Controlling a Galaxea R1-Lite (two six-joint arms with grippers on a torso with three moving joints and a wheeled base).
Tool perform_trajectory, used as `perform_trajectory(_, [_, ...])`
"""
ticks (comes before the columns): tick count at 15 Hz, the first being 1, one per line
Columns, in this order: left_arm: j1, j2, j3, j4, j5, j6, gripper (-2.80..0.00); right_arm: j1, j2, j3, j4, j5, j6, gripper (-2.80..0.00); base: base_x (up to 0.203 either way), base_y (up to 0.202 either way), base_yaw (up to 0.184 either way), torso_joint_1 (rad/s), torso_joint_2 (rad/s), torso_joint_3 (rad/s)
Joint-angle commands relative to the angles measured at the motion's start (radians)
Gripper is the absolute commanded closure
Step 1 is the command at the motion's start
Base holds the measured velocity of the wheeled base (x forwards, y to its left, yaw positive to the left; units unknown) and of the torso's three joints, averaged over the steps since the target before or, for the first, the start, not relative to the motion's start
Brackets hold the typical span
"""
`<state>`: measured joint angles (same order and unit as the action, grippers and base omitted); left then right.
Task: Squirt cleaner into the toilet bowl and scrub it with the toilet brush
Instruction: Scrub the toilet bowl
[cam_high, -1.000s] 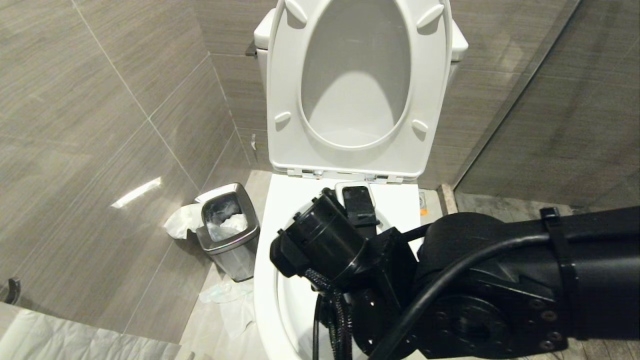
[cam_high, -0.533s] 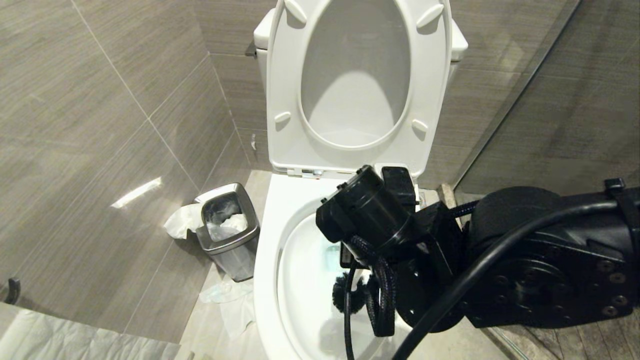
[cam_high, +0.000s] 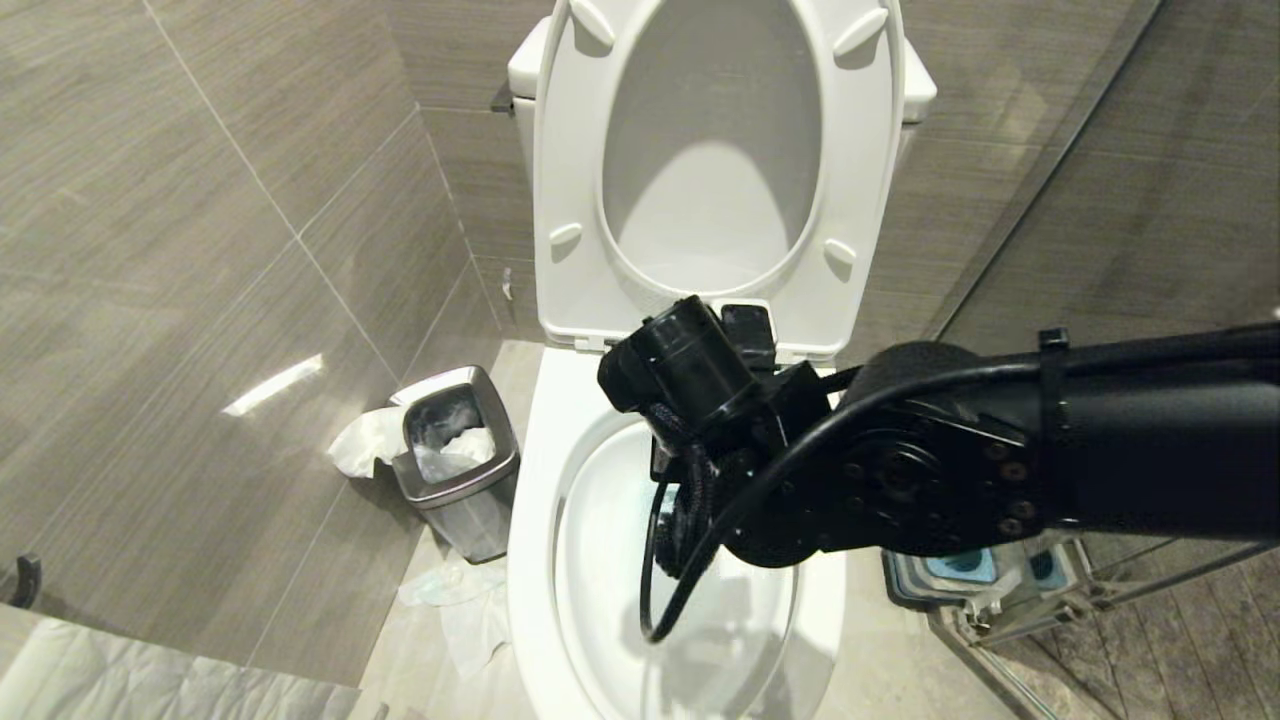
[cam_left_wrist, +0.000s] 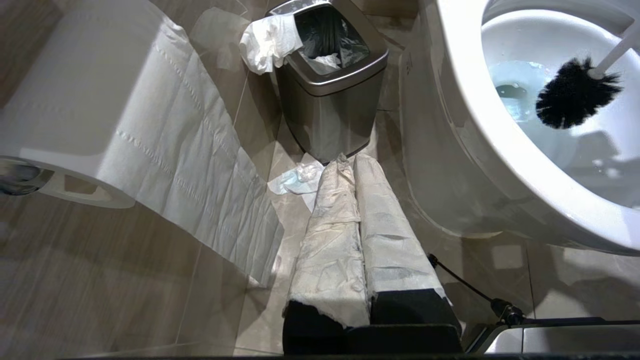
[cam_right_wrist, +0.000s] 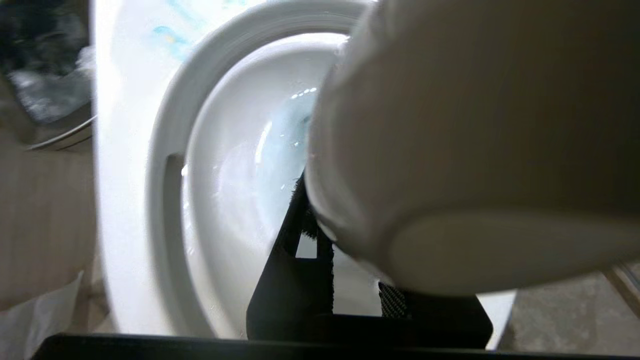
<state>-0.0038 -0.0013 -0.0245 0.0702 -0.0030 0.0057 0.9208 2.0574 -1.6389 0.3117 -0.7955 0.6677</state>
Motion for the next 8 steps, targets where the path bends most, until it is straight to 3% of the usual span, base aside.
perform_trajectory(1, [-0.001,0.001,0.0,0.0,0.0,0.0,0.0,-0.036,0.08,-0.017,-0.014,-0.004,0.002,0.0,0.0,0.0,0.0,0.0,0.0,0.0])
perform_trajectory(8, [-0.001,0.001,0.0,0.0,0.0,0.0,0.0,-0.096,0.283,-0.204,-0.098,-0.005,-0.049,0.0,0.0,0.0,0.0,0.0,0.0,0.0])
